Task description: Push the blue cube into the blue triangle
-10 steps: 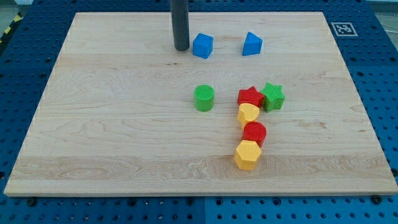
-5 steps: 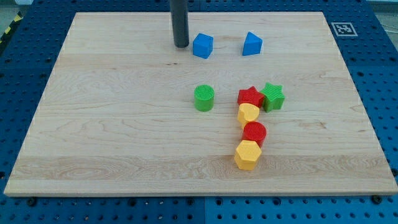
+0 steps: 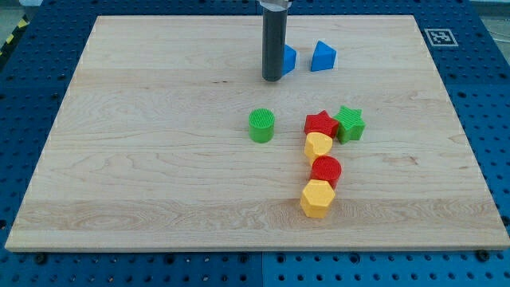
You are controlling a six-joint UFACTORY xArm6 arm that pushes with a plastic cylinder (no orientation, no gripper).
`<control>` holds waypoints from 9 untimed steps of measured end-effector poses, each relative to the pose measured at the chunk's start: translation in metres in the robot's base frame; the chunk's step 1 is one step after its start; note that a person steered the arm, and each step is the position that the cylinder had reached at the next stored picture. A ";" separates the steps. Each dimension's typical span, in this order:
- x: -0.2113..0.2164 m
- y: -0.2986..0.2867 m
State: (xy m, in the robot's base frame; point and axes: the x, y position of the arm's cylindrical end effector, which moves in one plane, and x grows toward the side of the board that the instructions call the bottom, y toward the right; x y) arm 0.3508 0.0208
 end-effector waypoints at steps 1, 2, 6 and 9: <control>0.000 -0.033; 0.000 -0.036; -0.033 -0.035; -0.036 0.011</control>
